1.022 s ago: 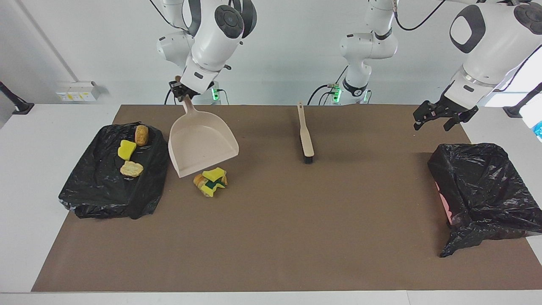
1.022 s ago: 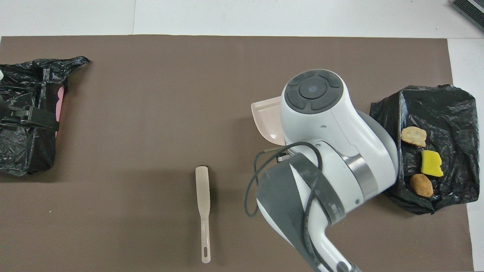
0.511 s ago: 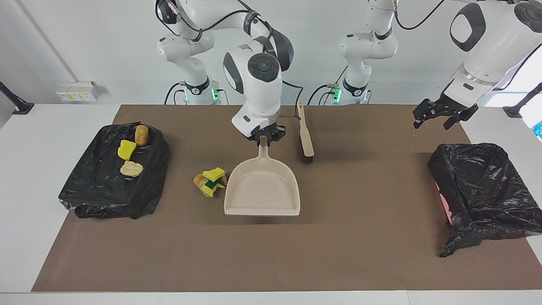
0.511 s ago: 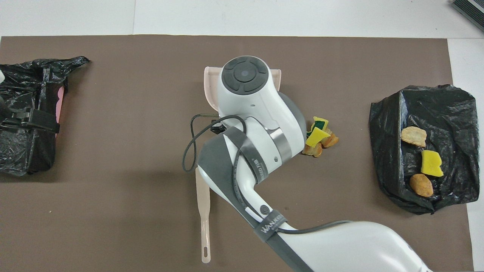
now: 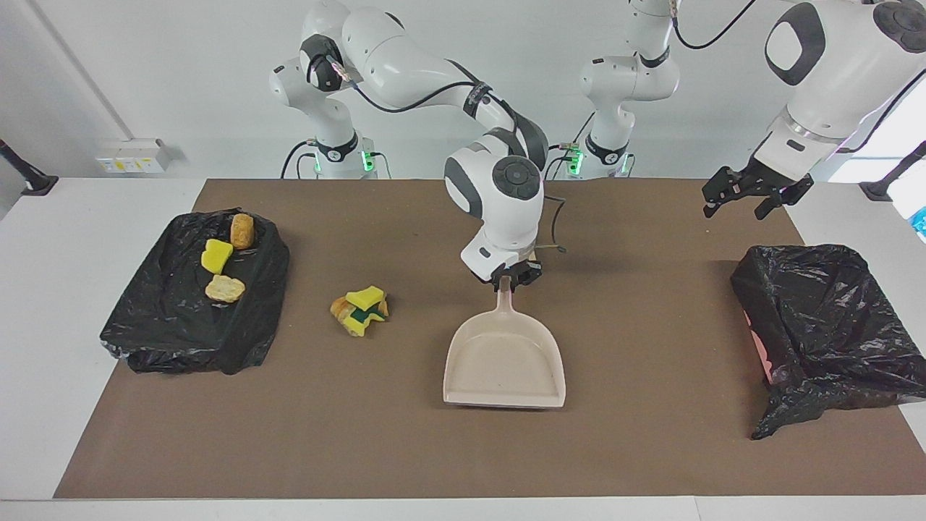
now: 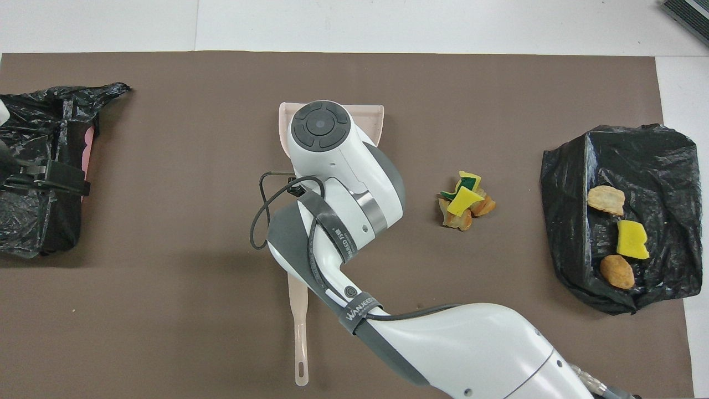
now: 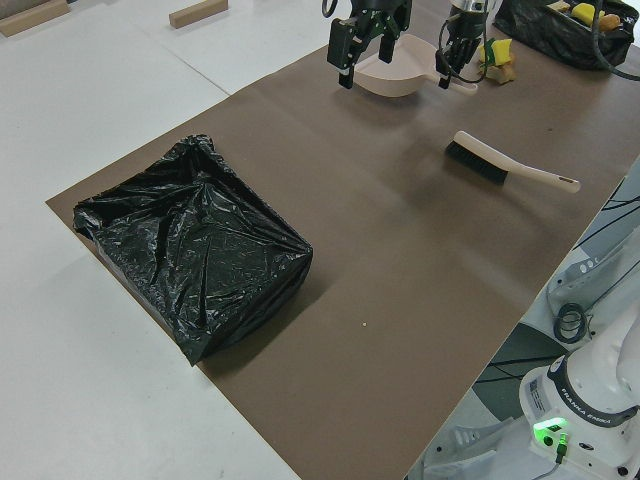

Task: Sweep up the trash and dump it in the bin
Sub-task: 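Return the dustpan to the table center with the right gripper and release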

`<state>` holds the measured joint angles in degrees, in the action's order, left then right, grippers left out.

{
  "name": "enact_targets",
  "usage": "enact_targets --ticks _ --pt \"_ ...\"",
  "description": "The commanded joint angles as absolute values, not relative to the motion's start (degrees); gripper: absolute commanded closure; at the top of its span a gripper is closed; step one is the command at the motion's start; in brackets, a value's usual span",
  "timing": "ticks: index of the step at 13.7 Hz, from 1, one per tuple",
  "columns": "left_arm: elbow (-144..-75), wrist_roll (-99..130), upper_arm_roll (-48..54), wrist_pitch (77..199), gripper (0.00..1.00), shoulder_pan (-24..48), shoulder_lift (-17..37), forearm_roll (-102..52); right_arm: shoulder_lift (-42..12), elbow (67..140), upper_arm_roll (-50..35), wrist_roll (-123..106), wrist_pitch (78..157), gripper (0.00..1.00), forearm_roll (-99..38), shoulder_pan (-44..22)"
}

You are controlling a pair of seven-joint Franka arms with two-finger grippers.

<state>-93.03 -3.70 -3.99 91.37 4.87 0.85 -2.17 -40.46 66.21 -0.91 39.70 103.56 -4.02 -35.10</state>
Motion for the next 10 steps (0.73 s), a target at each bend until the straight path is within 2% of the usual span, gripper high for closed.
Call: enact_targets --ticks 1,3,4,5,10 --pt "-95.0 -1.1 -3.6 92.4 0.0 5.9 -0.9 -2.1 -42.0 65.8 -1.0 37.9 104.8 1.0 -4.4 -34.3" --pt "-94.9 -0.9 -3.6 91.7 0.0 5.9 -1.3 -2.2 -41.9 66.3 -1.0 37.4 104.7 0.96 -4.5 -34.0" --pt "-95.1 -1.0 -3.6 92.0 0.0 6.0 -1.4 -2.2 -41.8 66.3 -0.9 36.2 104.1 0.57 -4.4 -34.0" --pt "-95.1 -1.0 -3.6 92.1 0.0 6.0 -1.4 -2.2 -41.4 66.3 -0.9 35.2 103.8 0.01 -4.0 -34.1" --pt "-95.2 -1.1 -3.6 92.4 0.0 5.9 -1.4 -2.2 -35.8 68.4 -0.8 34.5 99.8 0.0 -4.3 -33.5"
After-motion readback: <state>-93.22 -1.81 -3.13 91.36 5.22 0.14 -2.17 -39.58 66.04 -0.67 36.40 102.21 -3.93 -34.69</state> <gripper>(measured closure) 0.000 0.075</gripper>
